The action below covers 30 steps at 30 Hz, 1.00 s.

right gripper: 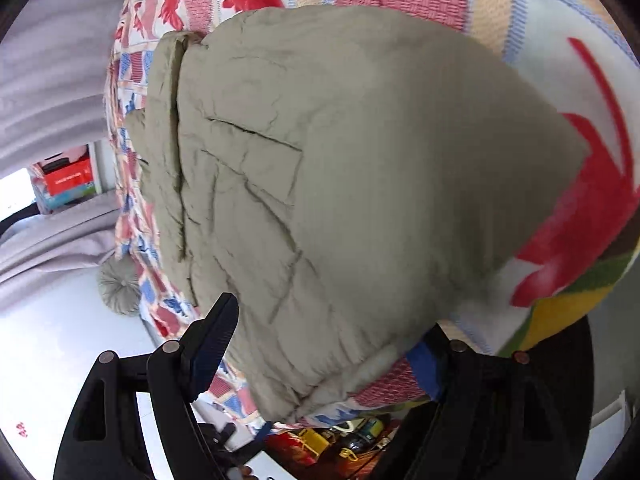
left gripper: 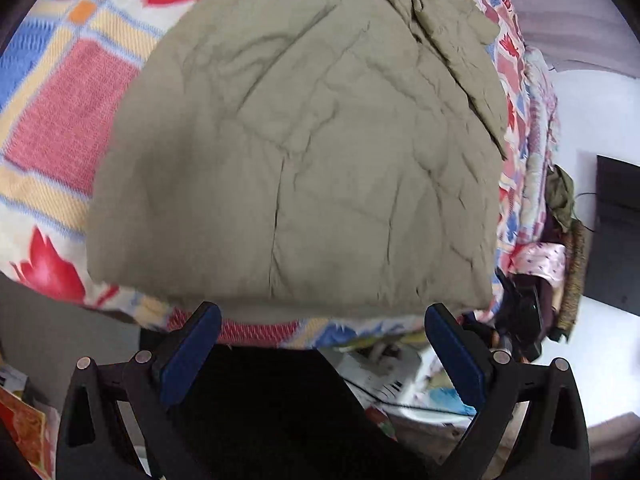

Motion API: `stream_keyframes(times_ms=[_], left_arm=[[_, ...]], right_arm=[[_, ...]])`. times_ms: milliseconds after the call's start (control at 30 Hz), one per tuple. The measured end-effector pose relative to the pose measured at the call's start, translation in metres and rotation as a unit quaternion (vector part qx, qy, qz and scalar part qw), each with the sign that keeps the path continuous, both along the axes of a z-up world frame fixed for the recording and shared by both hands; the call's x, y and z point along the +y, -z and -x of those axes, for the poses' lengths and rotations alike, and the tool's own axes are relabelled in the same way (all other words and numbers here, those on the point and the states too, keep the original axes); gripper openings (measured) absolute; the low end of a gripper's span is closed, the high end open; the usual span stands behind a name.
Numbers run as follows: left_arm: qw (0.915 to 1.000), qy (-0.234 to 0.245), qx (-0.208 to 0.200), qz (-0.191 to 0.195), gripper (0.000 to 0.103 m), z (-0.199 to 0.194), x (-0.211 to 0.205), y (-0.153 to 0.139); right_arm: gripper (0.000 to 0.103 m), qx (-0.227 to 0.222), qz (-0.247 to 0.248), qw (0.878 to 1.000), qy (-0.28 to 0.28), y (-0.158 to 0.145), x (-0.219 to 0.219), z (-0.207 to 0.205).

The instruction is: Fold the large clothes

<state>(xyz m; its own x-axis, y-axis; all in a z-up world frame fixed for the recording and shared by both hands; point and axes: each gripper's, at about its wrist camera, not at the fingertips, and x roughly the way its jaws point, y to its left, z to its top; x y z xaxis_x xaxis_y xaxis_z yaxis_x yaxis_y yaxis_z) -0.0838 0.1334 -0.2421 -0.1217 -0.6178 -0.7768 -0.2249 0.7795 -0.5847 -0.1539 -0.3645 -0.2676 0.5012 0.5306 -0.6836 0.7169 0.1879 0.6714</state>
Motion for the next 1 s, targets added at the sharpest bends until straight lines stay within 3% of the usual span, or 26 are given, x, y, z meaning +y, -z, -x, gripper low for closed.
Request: stream_keyframes(times_ms=[67,200,333,533,633,700,767,800,833,867,900,1000], left_arm=[[0.9998,-0.004,0.017,0.01,0.102,0.006,-0.001,0.009],[0.9989,-0.034,0.032,-0.007,0.102,0.008,0.001,0.033],[0.9974,-0.068,0.016,-0.012,0.102,-0.001,-0.001,0.039],[0.9971,-0.074,-0.009,-0.016,0.102,-0.016,-0.015,0.036],[0.9964,-0.076,0.002,-0.036,0.079,-0.021,-0.016,0.043],[0.9964,-0.071,0.008,-0.046,0.048,-0.026,-0.018,0.046],[0.9967,-0.065,0.003,-0.049,0.029,-0.03,-0.018,0.043],[0.9968,-0.064,-0.001,-0.048,0.024,-0.032,-0.017,0.041],[0.9969,-0.062,-0.007,-0.048,0.022,-0.033,-0.017,0.038],[0.997,-0.057,-0.015,-0.05,0.021,-0.036,-0.018,0.033],[0.997,-0.052,-0.023,-0.052,0.021,-0.037,-0.017,0.029],[0.9964,-0.038,-0.054,-0.052,0.021,-0.046,-0.016,0.006]], right_arm=[[0.081,-0.009,-0.001,1.0,-0.008,-0.005,0.002,-0.007],[0.081,-0.035,-0.016,0.999,-0.008,-0.013,0.006,-0.018],[0.081,-0.06,-0.035,0.998,0.01,-0.016,0.004,-0.023],[0.081,-0.037,-0.018,0.999,-0.011,-0.01,-0.002,-0.022],[0.081,-0.024,-0.016,1.0,-0.001,-0.002,-0.005,-0.015],[0.081,-0.017,-0.019,1.0,0.006,0.004,-0.007,-0.011],[0.078,-0.017,-0.023,0.999,0.013,0.007,-0.007,-0.009],[0.066,-0.018,-0.026,0.999,0.015,0.007,-0.007,-0.008],[0.045,-0.016,-0.027,0.999,0.014,0.008,-0.007,-0.008],[0.033,-0.011,-0.025,1.0,0.011,0.008,-0.007,-0.009],[0.014,-0.005,-0.021,1.0,0.008,0.008,-0.008,-0.009],[0.01,-0.014,-0.012,1.0,0.0,0.001,-0.009,-0.011]])
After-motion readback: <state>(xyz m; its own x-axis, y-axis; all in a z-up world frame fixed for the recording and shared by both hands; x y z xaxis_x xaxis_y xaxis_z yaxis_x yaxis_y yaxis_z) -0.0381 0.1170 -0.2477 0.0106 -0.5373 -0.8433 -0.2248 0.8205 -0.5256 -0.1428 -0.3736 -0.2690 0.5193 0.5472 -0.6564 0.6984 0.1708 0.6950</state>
